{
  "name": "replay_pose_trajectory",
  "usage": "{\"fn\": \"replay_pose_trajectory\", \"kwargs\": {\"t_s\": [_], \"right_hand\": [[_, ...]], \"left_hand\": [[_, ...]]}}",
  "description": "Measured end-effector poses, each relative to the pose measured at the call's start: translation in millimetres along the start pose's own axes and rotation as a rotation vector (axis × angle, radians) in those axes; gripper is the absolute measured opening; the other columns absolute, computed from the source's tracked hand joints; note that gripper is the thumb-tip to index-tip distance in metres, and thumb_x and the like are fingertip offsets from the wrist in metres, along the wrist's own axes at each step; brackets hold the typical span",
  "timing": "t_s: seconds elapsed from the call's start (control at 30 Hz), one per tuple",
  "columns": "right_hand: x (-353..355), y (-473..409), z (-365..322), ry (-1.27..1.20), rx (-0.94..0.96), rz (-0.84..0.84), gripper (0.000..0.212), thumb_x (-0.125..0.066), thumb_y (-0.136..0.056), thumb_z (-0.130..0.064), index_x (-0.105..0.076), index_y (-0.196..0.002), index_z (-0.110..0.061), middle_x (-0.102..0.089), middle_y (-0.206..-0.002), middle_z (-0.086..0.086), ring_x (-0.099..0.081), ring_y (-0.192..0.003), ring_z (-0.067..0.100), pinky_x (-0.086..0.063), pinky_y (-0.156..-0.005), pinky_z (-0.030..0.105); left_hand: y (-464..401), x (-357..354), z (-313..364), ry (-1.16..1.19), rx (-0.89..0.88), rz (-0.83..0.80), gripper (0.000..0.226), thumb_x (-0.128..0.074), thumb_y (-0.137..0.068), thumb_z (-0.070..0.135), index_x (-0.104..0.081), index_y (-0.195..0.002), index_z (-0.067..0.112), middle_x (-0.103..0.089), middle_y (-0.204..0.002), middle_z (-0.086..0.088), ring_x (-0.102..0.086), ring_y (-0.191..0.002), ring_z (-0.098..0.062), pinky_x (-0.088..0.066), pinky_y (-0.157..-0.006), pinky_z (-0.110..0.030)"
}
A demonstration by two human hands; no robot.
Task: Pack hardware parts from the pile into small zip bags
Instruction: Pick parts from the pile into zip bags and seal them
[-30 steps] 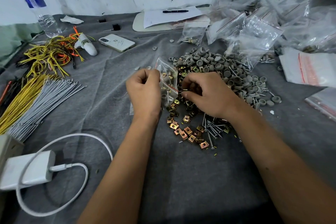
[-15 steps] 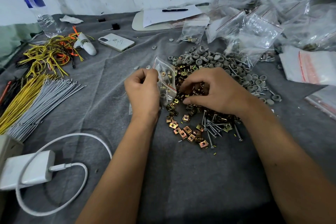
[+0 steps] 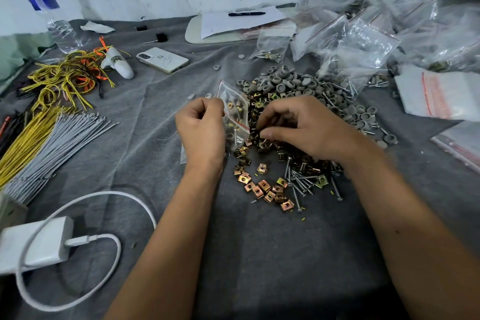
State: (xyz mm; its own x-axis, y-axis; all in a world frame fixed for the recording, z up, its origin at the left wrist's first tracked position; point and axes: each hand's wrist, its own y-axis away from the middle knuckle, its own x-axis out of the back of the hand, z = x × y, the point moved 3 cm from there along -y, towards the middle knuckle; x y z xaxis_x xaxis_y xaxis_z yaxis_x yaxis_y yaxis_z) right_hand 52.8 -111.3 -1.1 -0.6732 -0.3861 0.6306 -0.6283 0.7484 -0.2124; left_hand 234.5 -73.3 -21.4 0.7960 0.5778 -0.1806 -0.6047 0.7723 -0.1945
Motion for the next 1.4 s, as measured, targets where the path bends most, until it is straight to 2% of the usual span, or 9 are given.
{"fn": "replay_pose_trajectory", "kwargs": {"t_s": [0.23, 0.43, 0.6, 0.67, 0.8, 0.97, 1.17, 1.3, 1.4], "right_hand": [[12.2, 3.9, 2.9, 0.211, 0.047, -0.008, 0.011, -0.084, -0.081, -0.035, -0.080, -0.091, -0.032, -0.066, -0.094, -0.016, -0.057, -0.098, 0.006, -0.047, -0.094, 0.041], [13.5, 5.9, 13.7, 0.449, -0.071, -0.136, 0.020, -0.085, -0.073, -0.048, -0.076, -0.090, -0.049, -0.053, -0.102, -0.006, -0.036, -0.100, 0.015, -0.029, -0.090, 0.035], [13.3, 4.0, 12.6, 0.381, -0.013, -0.050, 0.010, -0.079, -0.083, -0.043, -0.079, -0.089, -0.035, -0.059, -0.096, -0.011, -0.045, -0.100, 0.014, -0.039, -0.090, 0.040], [15.8, 2.6, 10.5, 0.290, 0.032, 0.059, 0.009, -0.076, -0.090, -0.034, -0.078, -0.093, -0.026, -0.063, -0.094, -0.013, -0.056, -0.096, 0.007, -0.045, -0.086, 0.032], [14.3, 1.6, -1.9, 0.182, 0.090, 0.309, 0.005, -0.075, -0.093, -0.024, -0.076, -0.096, -0.020, -0.066, -0.088, -0.019, -0.061, -0.083, -0.008, -0.039, -0.074, 0.005], [-0.6, -0.4, -16.9, 0.264, 0.187, 0.317, 0.019, -0.084, -0.082, -0.012, -0.080, -0.100, -0.012, -0.074, -0.091, -0.002, -0.062, -0.078, 0.002, -0.045, -0.075, 0.008], [8.5, 3.1, -13.2, 0.191, 0.169, 0.389, 0.017, -0.084, -0.083, -0.020, -0.079, -0.099, -0.019, -0.073, -0.092, -0.011, -0.066, -0.083, -0.002, -0.051, -0.078, 0.014], [23.6, 8.7, 0.7, 0.231, 0.083, 0.078, 0.018, -0.083, -0.079, -0.044, -0.080, -0.088, -0.029, -0.068, -0.088, -0.015, -0.060, -0.091, 0.006, -0.049, -0.085, 0.036], [16.8, 9.2, 10.7, 0.346, -0.046, -0.186, 0.031, -0.083, -0.067, -0.059, -0.079, -0.090, -0.041, -0.057, -0.097, -0.014, -0.045, -0.099, 0.008, -0.039, -0.089, 0.030]], "left_hand": [[0.9, 1.4, 3.2, -0.001, 0.005, 0.004, 0.021, -0.056, -0.076, 0.015, -0.044, -0.061, 0.008, -0.034, -0.069, -0.011, -0.024, -0.063, -0.027, -0.018, -0.054, -0.033], [1.8, 1.1, 2.6, 0.000, -0.004, -0.007, 0.022, -0.056, -0.078, 0.014, -0.045, -0.060, 0.006, -0.033, -0.067, -0.011, -0.026, -0.066, -0.028, -0.017, -0.056, -0.039], [2.4, -0.2, 2.1, -0.003, -0.017, -0.033, 0.029, -0.056, -0.080, 0.009, -0.041, -0.056, 0.015, -0.032, -0.059, -0.006, -0.028, -0.053, -0.020, -0.021, -0.050, -0.026], [3.1, -0.7, 1.8, -0.024, -0.049, -0.065, 0.034, -0.056, -0.082, 0.006, -0.042, -0.053, 0.017, -0.036, -0.052, 0.005, -0.032, -0.048, -0.008, -0.027, -0.046, -0.020], [8.3, -7.1, 4.4, -0.168, -0.186, -0.178, 0.024, -0.057, -0.076, 0.012, -0.047, -0.057, 0.003, -0.042, -0.053, 0.002, -0.036, -0.054, -0.012, -0.028, -0.052, -0.027], [15.3, -16.2, 5.1, -0.301, -0.264, -0.319, 0.024, -0.060, -0.076, 0.013, -0.053, -0.056, 0.023, -0.048, -0.047, 0.014, -0.039, -0.050, 0.000, -0.031, -0.049, -0.021], [10.0, -11.5, 2.3, -0.274, -0.242, -0.251, 0.020, -0.059, -0.076, 0.016, -0.053, -0.057, 0.011, -0.049, -0.052, -0.001, -0.043, -0.054, -0.018, -0.035, -0.051, -0.038], [6.8, -6.4, 1.2, -0.197, -0.195, -0.165, 0.026, -0.059, -0.075, 0.017, -0.045, -0.058, 0.004, -0.042, -0.055, -0.005, -0.037, -0.055, -0.019, -0.031, -0.052, -0.037], [5.1, -4.1, 0.2, -0.149, -0.174, -0.134, 0.029, -0.058, -0.077, 0.014, -0.042, -0.061, -0.005, -0.038, -0.056, -0.004, -0.033, -0.056, -0.014, -0.026, -0.052, -0.028]]}}
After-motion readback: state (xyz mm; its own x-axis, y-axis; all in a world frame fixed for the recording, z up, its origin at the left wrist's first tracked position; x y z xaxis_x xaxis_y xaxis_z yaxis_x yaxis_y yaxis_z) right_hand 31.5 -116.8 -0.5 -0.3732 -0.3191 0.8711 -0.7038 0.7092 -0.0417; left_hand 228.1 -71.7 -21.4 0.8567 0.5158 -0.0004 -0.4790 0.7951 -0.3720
